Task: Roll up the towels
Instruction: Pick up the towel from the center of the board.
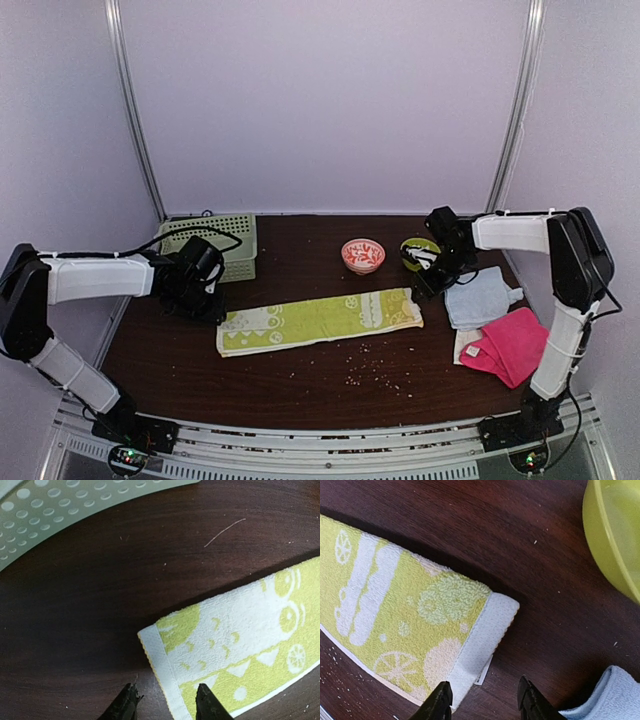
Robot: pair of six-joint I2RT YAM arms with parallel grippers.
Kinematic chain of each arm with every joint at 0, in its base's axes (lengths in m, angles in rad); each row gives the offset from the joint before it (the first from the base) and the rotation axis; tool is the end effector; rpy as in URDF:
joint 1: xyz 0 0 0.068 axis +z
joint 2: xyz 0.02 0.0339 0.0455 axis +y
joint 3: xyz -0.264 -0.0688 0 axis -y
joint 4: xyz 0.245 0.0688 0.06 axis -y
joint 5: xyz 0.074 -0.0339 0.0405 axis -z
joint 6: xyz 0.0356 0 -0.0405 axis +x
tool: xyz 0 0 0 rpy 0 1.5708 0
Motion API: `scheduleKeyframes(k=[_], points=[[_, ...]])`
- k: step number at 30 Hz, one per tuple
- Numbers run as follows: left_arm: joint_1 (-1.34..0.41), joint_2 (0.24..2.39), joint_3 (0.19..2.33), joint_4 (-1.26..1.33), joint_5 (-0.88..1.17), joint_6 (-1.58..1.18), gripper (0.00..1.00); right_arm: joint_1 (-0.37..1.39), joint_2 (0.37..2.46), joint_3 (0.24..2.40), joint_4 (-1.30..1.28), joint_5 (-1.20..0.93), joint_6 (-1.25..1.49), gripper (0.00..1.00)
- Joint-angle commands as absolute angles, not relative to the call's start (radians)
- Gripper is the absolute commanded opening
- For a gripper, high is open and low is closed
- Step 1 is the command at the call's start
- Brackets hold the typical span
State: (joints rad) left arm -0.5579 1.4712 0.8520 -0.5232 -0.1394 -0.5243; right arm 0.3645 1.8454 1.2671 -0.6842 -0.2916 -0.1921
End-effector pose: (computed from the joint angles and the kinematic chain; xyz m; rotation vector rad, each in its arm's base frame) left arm 0.2346 -0.1406 0.1835 0.0044 2.7008 -0.1410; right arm 0.3349 0.1387 0.1809 -0.8384 2.6997 0.4513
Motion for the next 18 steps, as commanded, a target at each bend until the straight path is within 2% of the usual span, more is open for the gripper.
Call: scheduleKeyframes(k=[1,12,18], points=[[-0.56,1.454,0.821,-0.467,-0.135,-0.539,0.4,0.356,1.896,1.268,-0.687,-0.337,-0.141,0.46],[-0.56,1.453,0.768,-0.441,-0.139,-0.554,0.41,0.354,1.956,1.282,-0.684,-0.388,-0.136,0.46],[-0.56,1.454,0.756,-0.428,-0.138,-0.563,0.41,0.356,1.977,1.29,-0.681,-0.425,-0.136,0.42]])
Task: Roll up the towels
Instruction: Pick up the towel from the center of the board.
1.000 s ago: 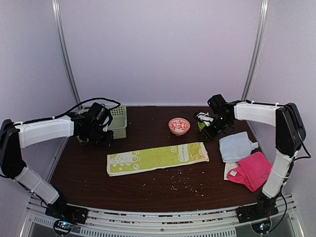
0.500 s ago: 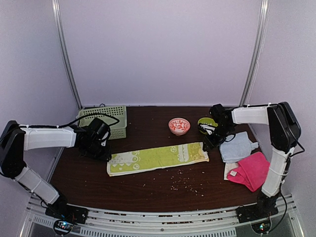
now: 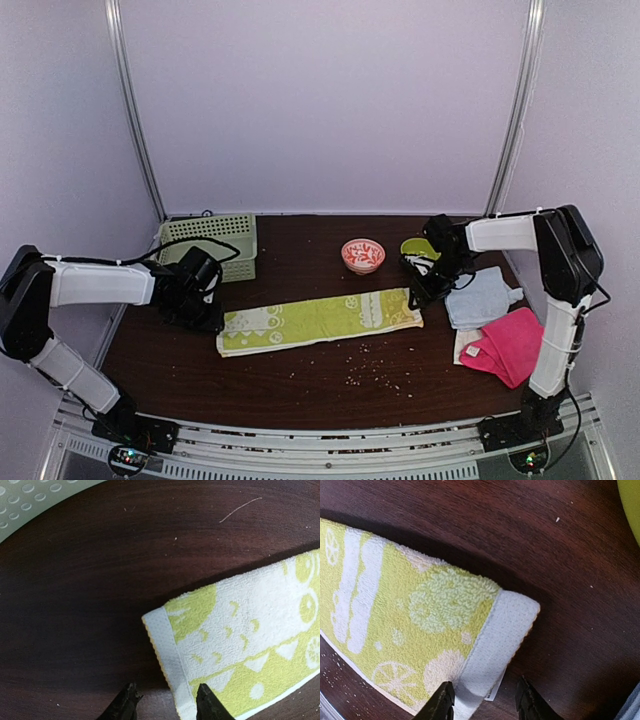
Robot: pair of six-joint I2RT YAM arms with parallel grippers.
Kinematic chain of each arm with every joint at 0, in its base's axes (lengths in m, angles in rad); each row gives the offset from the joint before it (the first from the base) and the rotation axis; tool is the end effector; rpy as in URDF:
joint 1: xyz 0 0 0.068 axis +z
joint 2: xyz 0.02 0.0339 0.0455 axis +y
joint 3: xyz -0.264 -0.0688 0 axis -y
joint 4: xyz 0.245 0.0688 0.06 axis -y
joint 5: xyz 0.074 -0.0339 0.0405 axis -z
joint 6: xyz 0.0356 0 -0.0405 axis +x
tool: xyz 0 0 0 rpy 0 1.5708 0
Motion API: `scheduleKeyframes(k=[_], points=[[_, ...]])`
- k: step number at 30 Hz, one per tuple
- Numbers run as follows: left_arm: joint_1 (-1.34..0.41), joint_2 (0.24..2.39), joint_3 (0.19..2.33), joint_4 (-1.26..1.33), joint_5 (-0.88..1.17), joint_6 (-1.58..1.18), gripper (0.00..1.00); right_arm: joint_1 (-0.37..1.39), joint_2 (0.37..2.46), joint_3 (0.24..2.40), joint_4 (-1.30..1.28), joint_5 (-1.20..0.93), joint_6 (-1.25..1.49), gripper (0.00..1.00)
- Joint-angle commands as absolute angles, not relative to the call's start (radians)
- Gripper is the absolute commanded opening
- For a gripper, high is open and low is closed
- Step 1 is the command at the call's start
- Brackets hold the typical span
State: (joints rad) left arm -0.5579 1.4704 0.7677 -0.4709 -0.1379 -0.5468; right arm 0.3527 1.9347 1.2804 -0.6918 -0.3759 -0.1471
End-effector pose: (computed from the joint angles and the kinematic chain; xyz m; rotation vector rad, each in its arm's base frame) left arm 0.2245 -0.1343 0.1629 -0.0228 2.7297 -0.1278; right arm 0.3415 0.1396 0.1543 -0.7780 2.7962 0.5826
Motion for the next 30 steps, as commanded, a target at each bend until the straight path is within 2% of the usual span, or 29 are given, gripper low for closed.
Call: scheduleKeyframes(k=[1,11,13,24,30], points=[[-0.56,1.454,0.754,-0.424,-0.138,-0.565,0.41,0.357,1.979,1.29,-0.68,-0.43,-0.137,0.41],[-0.56,1.481,0.758,-0.414,-0.129,-0.562,0.41,0.38,1.987,1.298,-0.682,-0.472,-0.147,0.34],[-0.561,1.483,0.759,-0.415,-0.13,-0.56,0.41,0.38,1.993,1.301,-0.682,-0.467,-0.147,0.31],[-0.561,1.479,0.747,-0.416,-0.136,-0.561,0.41,0.371,1.952,1.307,-0.677,-0.452,-0.146,0.02],[-0.56,1.465,0.742,-0.421,-0.142,-0.559,0.41,0.313,1.883,1.325,-0.7,-0.462,-0.149,0.0]])
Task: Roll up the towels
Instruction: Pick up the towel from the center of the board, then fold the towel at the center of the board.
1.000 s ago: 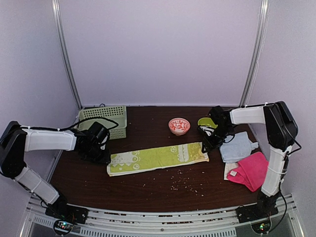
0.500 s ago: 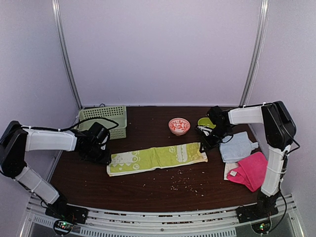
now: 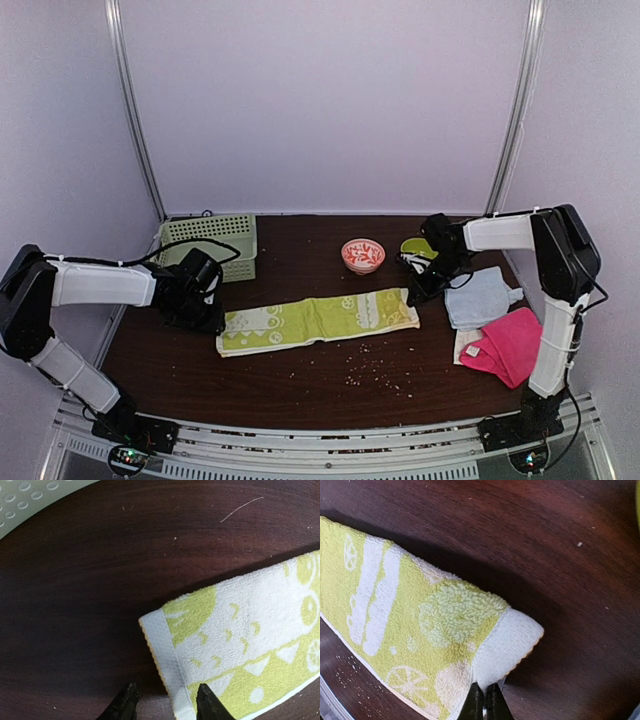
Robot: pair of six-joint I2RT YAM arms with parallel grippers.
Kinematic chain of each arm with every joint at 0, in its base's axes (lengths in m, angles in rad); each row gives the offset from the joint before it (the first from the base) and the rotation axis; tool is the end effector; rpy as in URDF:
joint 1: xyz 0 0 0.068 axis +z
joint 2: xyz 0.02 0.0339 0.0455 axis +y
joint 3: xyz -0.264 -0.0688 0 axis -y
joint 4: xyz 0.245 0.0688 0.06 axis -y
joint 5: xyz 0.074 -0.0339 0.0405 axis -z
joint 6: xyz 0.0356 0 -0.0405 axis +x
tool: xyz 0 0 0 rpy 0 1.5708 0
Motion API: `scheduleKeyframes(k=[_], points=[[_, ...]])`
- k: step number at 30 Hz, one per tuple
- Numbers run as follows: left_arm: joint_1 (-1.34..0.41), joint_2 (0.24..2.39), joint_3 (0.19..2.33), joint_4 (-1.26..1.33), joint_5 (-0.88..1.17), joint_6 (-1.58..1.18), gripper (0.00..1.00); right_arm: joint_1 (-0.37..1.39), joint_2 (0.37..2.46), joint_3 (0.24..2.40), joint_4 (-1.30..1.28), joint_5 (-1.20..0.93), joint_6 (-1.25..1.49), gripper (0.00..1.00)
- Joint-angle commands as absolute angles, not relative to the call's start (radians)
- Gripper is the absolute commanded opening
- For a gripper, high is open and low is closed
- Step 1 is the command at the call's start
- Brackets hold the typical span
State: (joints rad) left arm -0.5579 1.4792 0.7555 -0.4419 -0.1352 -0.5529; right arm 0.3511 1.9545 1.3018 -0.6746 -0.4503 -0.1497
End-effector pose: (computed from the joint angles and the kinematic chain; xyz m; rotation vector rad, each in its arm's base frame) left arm 0.2250 -0.1348 0.1587 -0.0311 2.7240 -0.1383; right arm 0.3472 0.1437 0.1543 -0.7884 2.7583 0.6887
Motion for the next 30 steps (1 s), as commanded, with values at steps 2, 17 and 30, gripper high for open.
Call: scheduleKeyframes(k=[2,17,30], points=[[-0.56,1.466,0.742,-0.421,-0.143,-0.557,0.41,0.287,1.864,1.337,-0.718,-0.462,-0.155,0.0],[-0.56,1.479,0.733,-0.421,-0.124,-0.545,0.41,0.217,1.843,1.402,-0.779,-0.621,-0.174,0.0],[-0.561,1.529,0.738,-0.424,-0.094,-0.543,0.38,0.32,1.851,1.498,-0.841,-0.877,-0.133,0.0]])
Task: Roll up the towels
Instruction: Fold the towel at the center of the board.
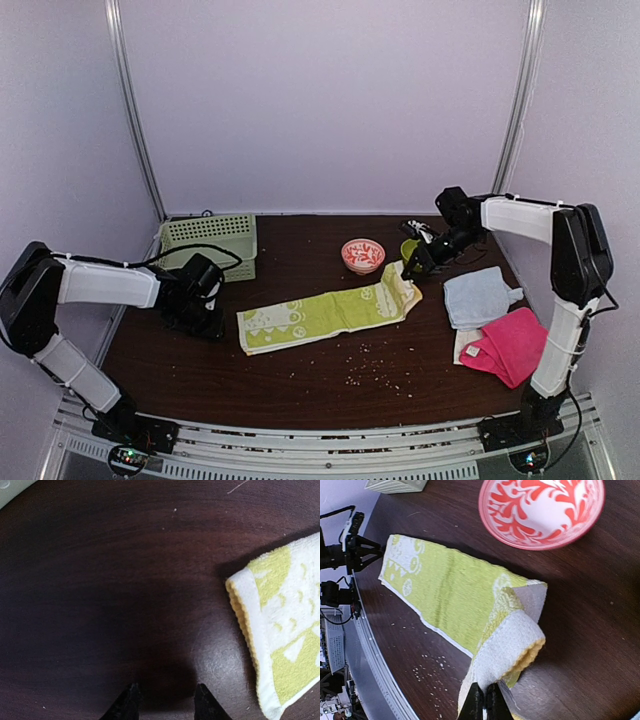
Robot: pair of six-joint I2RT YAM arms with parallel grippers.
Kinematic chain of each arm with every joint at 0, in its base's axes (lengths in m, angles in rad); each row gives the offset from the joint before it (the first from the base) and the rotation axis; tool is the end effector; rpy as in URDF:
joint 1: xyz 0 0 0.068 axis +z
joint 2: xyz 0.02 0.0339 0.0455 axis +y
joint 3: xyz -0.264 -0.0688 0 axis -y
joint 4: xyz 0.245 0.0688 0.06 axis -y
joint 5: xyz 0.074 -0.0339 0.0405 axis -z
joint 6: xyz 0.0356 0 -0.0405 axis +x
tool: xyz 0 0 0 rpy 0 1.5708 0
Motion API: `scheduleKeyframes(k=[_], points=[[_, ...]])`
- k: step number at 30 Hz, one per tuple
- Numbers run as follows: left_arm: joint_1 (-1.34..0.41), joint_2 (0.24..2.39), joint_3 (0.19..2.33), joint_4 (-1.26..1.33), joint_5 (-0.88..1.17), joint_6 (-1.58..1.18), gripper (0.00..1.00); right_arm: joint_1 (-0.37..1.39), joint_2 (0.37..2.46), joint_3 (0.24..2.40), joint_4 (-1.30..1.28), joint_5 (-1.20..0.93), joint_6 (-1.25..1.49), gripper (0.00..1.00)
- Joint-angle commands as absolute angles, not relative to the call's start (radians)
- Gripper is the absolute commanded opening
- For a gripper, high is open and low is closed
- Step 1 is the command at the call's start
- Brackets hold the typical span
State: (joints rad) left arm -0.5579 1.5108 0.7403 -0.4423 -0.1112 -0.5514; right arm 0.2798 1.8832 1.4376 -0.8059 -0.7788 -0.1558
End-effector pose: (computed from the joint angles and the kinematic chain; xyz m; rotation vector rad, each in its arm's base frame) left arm 0.2227 -0.1343 0.1470 -0.0189 2.7765 -0.1332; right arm 0.3576 0.1288 0.2190 -0.7474 2.5626 1.1175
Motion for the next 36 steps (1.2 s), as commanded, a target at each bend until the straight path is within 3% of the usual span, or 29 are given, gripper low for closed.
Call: scheduleKeyframes(k=[1,15,28,36], points=[[-0.561,1.529,0.739,-0.424,-0.094,-0.542,0.37,0.332,1.85,1.509,-0.842,-0.89,-0.127,0.0],[-0.561,1.527,0.772,-0.462,-0.109,-0.538,0.37,0.539,1.954,1.63,-0.782,-0.927,-0.015,0.0],[-0.565,1.507,0.713,-0.41,-0.063,-0.573,0.37,0.728,2.124,1.709,-0.433,-0.877,0.387,0.0],[-0.565,1.497,0.648,-0.34,0.007,-0.595,0.35,0.806,2.223,1.771,-0.379,-0.824,0.5,0.0]])
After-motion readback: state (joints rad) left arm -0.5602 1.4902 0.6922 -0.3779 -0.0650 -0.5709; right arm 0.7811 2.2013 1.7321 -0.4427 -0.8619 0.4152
